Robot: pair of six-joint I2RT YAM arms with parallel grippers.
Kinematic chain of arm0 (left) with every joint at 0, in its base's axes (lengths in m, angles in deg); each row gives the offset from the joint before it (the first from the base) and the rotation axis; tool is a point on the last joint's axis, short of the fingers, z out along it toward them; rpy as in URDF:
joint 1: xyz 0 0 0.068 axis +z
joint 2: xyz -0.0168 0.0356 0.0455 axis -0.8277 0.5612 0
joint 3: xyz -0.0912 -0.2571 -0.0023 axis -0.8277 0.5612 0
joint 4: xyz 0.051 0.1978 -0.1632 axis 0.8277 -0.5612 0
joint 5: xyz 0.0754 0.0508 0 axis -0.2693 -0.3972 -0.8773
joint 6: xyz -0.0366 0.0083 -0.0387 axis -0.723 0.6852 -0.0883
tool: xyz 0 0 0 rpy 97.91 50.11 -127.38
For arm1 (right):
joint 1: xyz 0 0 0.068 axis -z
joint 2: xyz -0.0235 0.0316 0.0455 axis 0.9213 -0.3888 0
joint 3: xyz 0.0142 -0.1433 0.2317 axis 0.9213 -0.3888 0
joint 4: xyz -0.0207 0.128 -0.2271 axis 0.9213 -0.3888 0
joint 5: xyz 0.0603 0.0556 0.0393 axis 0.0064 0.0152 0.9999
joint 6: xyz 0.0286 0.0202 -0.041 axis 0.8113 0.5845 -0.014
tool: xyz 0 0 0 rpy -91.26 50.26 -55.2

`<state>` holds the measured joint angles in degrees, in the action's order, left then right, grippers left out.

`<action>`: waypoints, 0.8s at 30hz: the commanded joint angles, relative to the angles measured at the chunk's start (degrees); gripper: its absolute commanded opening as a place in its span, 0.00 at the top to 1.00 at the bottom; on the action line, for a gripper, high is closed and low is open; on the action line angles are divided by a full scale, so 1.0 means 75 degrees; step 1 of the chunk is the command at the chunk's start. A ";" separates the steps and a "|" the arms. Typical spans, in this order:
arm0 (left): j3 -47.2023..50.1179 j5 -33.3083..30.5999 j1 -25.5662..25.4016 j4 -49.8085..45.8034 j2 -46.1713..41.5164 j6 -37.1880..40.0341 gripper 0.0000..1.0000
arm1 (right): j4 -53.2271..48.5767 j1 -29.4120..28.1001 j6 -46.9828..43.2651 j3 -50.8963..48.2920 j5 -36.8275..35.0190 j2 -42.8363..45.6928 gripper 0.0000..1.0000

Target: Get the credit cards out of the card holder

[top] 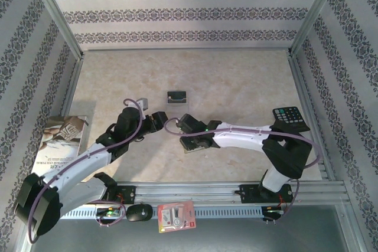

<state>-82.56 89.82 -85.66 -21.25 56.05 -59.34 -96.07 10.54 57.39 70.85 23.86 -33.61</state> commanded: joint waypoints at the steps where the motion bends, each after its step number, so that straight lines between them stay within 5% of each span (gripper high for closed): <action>1: 0.0314 -0.0244 0.0188 -0.0942 -0.0267 0.0176 0.39 | -0.0713 -0.0128 -0.0229 0.0272 -0.0628 -0.0206 0.59; 15: 0.0471 0.0074 0.0286 -0.0521 0.0023 0.0093 0.40 | -0.0762 -0.0226 -0.0178 0.0199 -0.0597 -0.1200 0.61; 24: 0.0518 0.0340 0.0300 -0.0311 0.0216 0.0088 0.41 | -0.0287 -0.0015 -0.0010 -0.0004 -0.0250 -0.1089 0.95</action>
<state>-79.39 90.87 -84.24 -24.99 57.06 -59.38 -98.60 9.45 56.96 73.38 19.21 -39.27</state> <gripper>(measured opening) 0.591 0.071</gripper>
